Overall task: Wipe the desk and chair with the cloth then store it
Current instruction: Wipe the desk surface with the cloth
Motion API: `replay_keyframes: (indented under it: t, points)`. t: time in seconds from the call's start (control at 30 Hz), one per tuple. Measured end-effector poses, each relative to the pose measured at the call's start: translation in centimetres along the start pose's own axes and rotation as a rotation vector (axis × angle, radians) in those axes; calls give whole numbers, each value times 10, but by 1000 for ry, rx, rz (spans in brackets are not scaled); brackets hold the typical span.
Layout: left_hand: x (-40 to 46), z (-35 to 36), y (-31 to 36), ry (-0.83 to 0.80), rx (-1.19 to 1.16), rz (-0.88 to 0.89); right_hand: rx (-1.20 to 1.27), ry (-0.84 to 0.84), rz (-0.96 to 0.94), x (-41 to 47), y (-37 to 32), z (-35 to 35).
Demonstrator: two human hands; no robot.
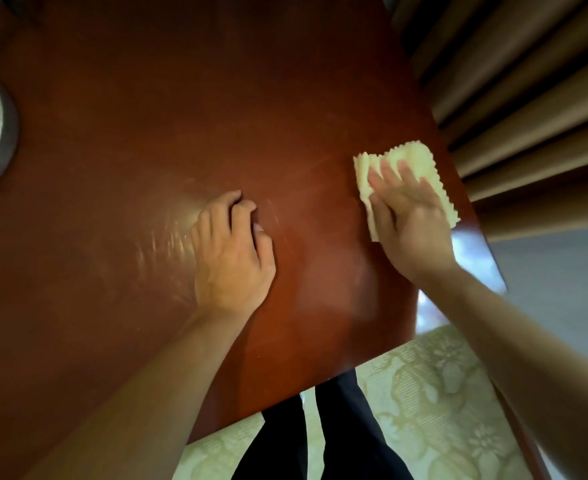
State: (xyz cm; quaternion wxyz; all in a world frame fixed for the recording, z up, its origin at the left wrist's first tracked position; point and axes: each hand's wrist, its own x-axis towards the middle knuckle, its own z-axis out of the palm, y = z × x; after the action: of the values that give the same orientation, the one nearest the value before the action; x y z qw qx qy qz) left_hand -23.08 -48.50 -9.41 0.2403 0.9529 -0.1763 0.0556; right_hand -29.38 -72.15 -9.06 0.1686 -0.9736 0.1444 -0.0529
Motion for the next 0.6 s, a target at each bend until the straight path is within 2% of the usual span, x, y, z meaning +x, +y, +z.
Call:
replay_keyframes:
  t: [0.07,0.13,0.27,0.33,0.43,0.53,0.6]
  points:
    - [0,1,1,-2,8,7,-10,59,125,-33,-3,-1]
    - [1,2,0,-5,24,3,-34,81,157,-57,-9,-1]
    - [0,1,1,-2,34,8,-128,66,118,-22,-4,-1]
    - [1,2,1,-2,42,16,-101,79,164,1,-8,0]
    - [0,2,0,-4,50,25,-47,98,247,-20,-25,9]
    - [0,1,1,-9,60,27,-75,58,188,-47,-26,3]
    - [0,1,1,-13,65,22,-146,-49,117,-17,-13,-9]
